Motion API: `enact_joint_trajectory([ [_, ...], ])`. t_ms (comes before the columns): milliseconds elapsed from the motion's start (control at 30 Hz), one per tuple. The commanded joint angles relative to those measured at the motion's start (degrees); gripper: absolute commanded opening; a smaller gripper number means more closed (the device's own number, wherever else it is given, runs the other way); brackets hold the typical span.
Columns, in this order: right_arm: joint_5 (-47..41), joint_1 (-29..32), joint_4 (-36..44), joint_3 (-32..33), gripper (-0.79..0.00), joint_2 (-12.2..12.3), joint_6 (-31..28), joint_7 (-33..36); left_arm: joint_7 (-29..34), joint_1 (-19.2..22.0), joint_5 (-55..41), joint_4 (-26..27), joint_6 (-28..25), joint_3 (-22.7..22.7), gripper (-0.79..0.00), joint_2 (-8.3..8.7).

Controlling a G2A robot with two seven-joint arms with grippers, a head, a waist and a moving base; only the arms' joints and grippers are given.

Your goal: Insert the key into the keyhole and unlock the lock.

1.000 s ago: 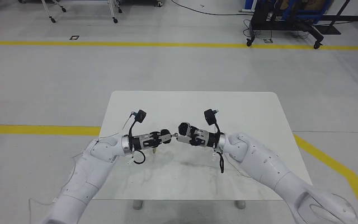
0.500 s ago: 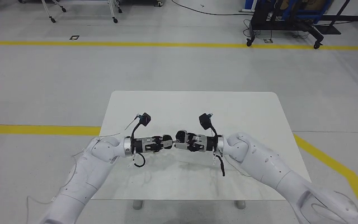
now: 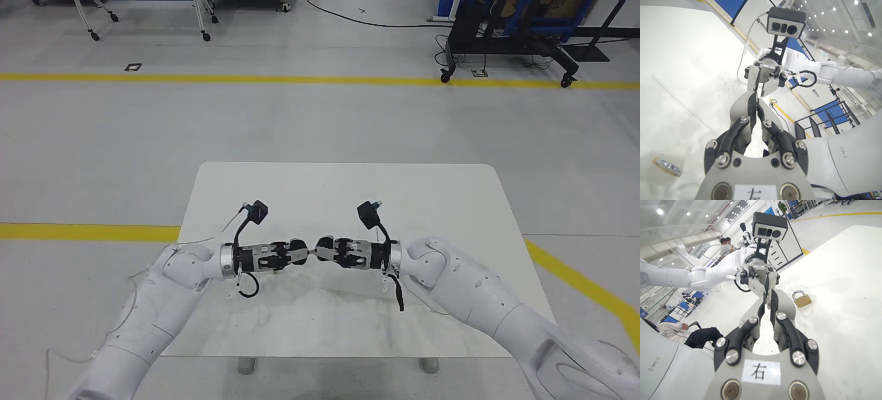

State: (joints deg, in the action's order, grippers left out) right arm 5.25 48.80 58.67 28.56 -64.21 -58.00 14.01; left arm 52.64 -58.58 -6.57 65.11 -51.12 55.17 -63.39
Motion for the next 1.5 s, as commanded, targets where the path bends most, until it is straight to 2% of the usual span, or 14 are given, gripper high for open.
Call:
enact_joint_trajectory([
  [0, -0.91, -0.07, -0.1, 0.02, -0.785, -0.05, 0.0, 0.94, -0.59, 0.05, 0.26, -0.09, -0.01, -0.16, -0.785, -0.03],
  [33, -1.48, -0.02, -0.25, 0.09, -0.785, -0.08, 0.0, 1.22, -0.88, 0.06, 0.33, -0.13, -0.05, -0.21, -0.785, -0.04],
  [67, -1.9, -0.03, -0.44, 0.21, -0.785, -0.11, 0.0, 1.51, -1.11, 0.1, 0.51, -0.17, -0.06, -0.25, -0.471, -0.04],
  [100, -2.36, -0.02, -0.62, 0.39, -0.785, -0.14, 0.0, 1.66, -1.32, 0.13, 0.69, -0.18, -0.04, -0.3, -0.037, -0.04],
  [133, -2.76, -0.01, -0.75, 0.64, -0.785, -0.15, 0.0, 1.7, -1.5, 0.16, 0.85, -0.21, 0.07, -0.33, 0.0, -0.03],
  [333, -2.82, 0.91, 1.06, 3.27, -0.785, 0.44, 0.0, 0.93, -4.35, 0.01, 2.19, 0.03, -0.47, 1.57, 0.0, 0.48],
  [467, 0.46, 2.32, 2.3, 6.57, -0.785, 1.59, 0.0, -2.22, -8.14, -1.32, 10.05, 3.7, 1.45, 5.46, 0.0, 1.64],
  [600, 5.51, 4.41, 4.14, 9.62, -0.785, 2.8, 0.0, -7.27, -12.01, -5.79, 24.69, 13.42, 9.7, 9.5, 0.0, 3.05],
  [733, 10.28, 6.36, 5.37, 12.25, -0.785, 4.0, 0.0, -13.18, -12.84, -12.15, 35.37, 24.37, 18.1, 11.96, 0.0, 4.15],
  [867, 14.31, 7.84, 6.26, 13.73, -0.785, 4.89, 0.0, -18.82, -14.98, -17.77, 49.63, 32.48, 28.27, 13.11, 0.0, 4.82],
  [1000, 14.85, 8.15, 6.3, 13.87, -0.785, 5.06, 0.0, -20.1, -14.49, -21.17, 57.22, 35.71, 33.37, 11.27, 0.0, 4.87],
  [1167, 14.85, 8.15, 6.3, 13.87, -0.785, 5.06, 0.0, -20.1, -12.94, -20.58, 62.09, 34.47, 38.76, 8.1, 0.0, 4.29],
  [1433, 14.85, 8.15, 6.3, 13.87, -0.785, 5.06, 0.0, -20.1, -14.32, -18.35, 62.54, 30.51, 40.16, 5.61, -0.28, 3.4],
  [1467, 14.85, 8.15, 6.3, 13.87, -0.785, 5.06, 0.0, -20.1, -14.6, -18.11, 62.48, 30.01, 40.08, 5.41, -0.345, 3.3],
])
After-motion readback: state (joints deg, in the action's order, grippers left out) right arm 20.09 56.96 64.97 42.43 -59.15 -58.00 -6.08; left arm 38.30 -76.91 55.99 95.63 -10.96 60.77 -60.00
